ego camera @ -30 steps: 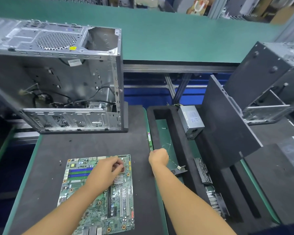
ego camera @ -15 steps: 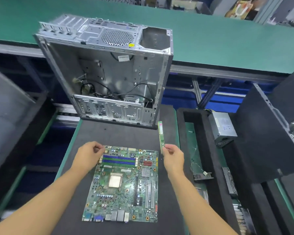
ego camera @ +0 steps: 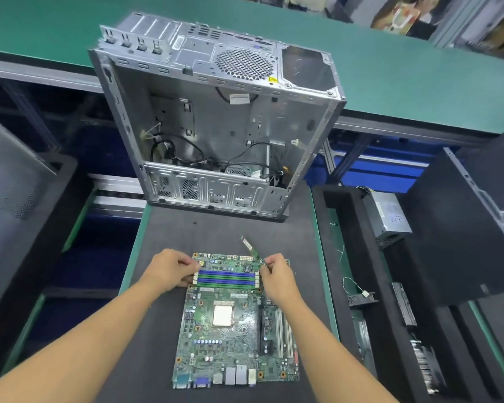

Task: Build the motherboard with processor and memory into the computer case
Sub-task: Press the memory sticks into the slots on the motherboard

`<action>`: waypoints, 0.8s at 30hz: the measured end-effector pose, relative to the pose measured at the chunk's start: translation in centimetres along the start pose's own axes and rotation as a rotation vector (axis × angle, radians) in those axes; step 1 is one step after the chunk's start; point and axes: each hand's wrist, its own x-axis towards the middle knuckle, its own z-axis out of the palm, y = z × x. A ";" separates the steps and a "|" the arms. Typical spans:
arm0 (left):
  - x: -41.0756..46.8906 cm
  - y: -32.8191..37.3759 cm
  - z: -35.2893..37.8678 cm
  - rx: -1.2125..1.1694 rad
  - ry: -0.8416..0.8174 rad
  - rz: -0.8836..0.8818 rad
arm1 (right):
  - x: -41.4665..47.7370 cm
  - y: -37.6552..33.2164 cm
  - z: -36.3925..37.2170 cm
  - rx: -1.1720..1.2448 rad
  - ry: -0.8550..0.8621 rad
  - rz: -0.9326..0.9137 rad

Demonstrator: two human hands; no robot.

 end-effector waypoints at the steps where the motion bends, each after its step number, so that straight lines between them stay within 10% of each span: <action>1: 0.1 0.0 0.0 -0.005 -0.011 -0.001 | 0.0 -0.1 0.0 -0.014 0.003 -0.001; 24: 0.0 -0.9 0.7 -0.052 0.076 0.080 | 1.4 -0.1 -1.1 -0.098 -0.109 -0.028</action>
